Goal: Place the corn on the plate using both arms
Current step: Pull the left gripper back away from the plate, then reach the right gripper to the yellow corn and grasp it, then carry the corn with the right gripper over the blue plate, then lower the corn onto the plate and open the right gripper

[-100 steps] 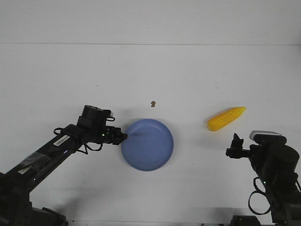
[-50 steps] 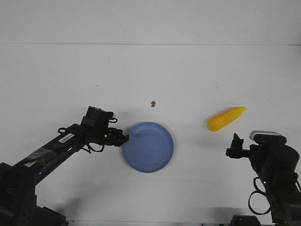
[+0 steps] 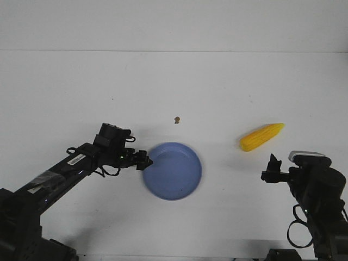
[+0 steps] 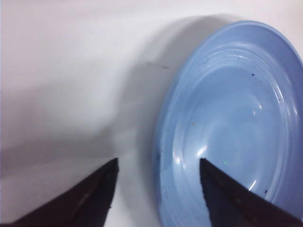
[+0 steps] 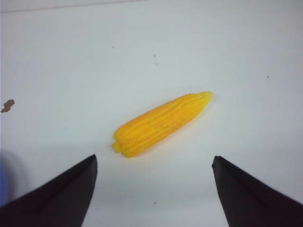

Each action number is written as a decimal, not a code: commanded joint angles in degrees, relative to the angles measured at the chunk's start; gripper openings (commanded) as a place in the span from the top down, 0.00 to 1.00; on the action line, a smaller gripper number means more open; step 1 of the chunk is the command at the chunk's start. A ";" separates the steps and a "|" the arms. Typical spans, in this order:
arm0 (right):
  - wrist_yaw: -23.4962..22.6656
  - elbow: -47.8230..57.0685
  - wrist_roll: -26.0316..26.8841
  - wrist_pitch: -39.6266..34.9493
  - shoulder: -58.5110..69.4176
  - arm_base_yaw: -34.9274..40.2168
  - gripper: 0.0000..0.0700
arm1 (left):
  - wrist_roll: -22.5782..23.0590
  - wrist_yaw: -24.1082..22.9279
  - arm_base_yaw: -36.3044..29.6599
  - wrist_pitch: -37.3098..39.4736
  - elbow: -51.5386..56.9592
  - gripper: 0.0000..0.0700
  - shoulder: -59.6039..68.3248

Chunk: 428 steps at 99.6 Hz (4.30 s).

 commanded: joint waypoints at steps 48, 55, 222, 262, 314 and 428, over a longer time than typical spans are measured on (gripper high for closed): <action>-0.07 0.81 0.70 1.95 0.17 0.00 0.26 | 17.20 -21.09 8.04 -5.35 0.57 0.44 -23.37; -0.17 0.81 1.20 2.23 0.17 0.00 0.26 | 17.57 -22.53 9.62 -7.32 0.57 0.44 -25.86; -17.66 1.60 26.29 35.78 51.56 -5.03 0.76 | 17.59 -24.15 10.54 -9.38 0.57 0.44 -30.23; -32.50 3.06 22.34 30.45 43.91 9.99 0.76 | 17.59 -24.15 10.54 -9.55 0.57 0.44 -30.23; -12.39 3.04 18.75 24.81 45.11 37.46 0.39 | 17.59 -24.15 10.54 -9.55 0.57 0.44 -30.23; -5.55 1.40 -2.78 15.67 8.61 0.09 0.18 | 14.53 -24.15 10.60 -7.19 0.37 0.46 -32.54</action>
